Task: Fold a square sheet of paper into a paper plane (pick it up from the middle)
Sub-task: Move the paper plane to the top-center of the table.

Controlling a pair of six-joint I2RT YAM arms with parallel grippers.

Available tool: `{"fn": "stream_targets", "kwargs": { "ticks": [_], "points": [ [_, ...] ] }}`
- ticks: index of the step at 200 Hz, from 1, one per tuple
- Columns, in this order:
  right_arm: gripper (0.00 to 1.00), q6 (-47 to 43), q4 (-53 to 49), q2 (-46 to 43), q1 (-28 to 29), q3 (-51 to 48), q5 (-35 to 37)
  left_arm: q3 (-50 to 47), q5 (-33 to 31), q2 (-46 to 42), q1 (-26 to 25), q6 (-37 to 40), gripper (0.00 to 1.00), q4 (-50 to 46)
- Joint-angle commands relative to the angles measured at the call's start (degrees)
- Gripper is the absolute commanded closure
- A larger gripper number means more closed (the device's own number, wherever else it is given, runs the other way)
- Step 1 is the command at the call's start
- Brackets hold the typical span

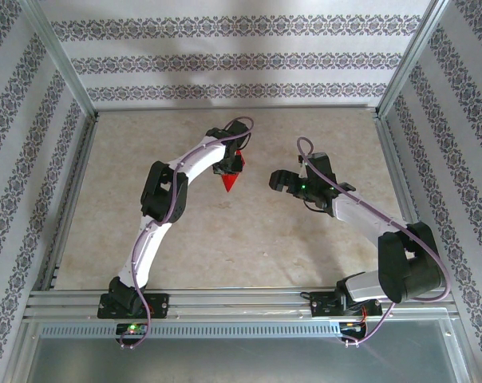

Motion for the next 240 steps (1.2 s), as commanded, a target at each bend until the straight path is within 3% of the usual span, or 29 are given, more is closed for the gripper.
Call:
{"fn": "stream_targets", "kwargs": {
  "ticks": [1, 126, 240],
  "points": [
    [0.02, 0.76, 0.0, 0.63, -0.57, -0.48, -0.99, 1.45, -0.78, 0.8, 0.26, -1.13, 0.85, -3.33],
    [0.02, 1.14, -0.09, 2.01, -0.56, 0.32, -1.52, 1.27, -2.5, 3.6, -0.02, -3.98, 0.72, -4.11],
    [0.02, 1.55, -0.19, 2.61, -0.55, 0.67, -1.68, 3.67, -3.04, 4.4, -0.14, -3.9, 0.68, -5.25]
  ]
}}
